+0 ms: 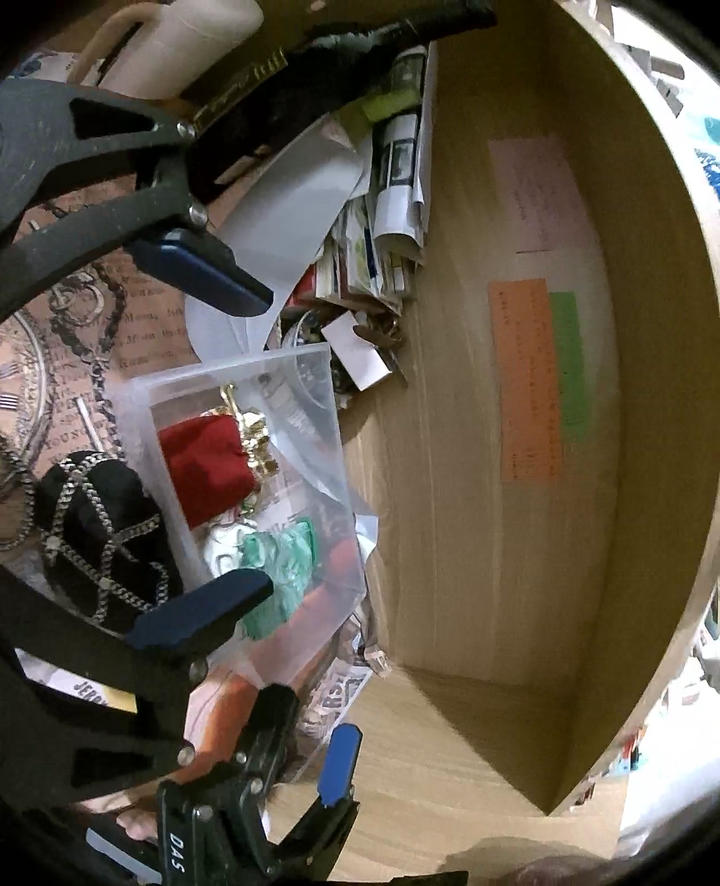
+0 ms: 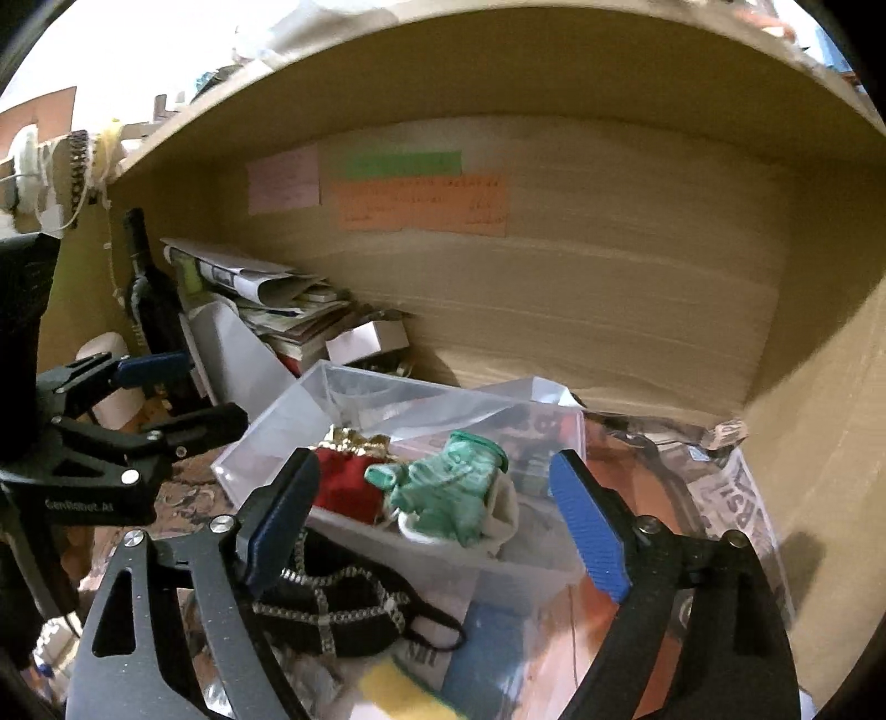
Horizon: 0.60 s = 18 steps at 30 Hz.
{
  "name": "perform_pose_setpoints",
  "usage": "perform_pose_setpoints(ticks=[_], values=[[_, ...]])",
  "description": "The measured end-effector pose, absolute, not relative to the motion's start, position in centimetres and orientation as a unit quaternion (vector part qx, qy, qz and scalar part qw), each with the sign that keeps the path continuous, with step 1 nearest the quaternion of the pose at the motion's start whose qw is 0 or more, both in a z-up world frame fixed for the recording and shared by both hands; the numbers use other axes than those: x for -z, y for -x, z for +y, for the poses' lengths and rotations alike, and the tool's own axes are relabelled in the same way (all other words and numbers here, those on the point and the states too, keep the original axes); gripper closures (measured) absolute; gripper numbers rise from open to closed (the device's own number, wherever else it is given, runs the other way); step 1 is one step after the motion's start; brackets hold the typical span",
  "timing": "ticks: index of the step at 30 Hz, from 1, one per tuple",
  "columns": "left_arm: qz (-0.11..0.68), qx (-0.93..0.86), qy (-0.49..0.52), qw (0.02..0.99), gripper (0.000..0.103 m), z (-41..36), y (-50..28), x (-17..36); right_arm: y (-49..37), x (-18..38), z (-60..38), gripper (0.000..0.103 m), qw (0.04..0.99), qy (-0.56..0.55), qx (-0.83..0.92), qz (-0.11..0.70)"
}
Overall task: Organize soft objects
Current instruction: 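Grasp the yellow sponge with the right gripper while the left grasps the black chain-strap bag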
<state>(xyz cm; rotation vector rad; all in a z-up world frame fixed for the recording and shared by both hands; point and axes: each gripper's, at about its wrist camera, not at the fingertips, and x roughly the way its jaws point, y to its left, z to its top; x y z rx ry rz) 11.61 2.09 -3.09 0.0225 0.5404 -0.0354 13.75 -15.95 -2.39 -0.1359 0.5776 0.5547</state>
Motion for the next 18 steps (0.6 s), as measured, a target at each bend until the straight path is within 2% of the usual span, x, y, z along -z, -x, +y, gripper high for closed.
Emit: perform_pose_setpoints(ticks=[4, 18], values=[[0.281, 0.026, -0.012, 0.959, 0.006, 1.9, -10.8, 4.0, -12.5, 3.1, -16.7, 0.019, 0.918, 0.069, -0.265, 0.287], [0.381, 0.036, -0.004, 0.924, 0.007, 1.8, -12.0, 11.1, -10.1, 9.9, -18.5, 0.019, 0.885, 0.053, -0.253, 0.388]])
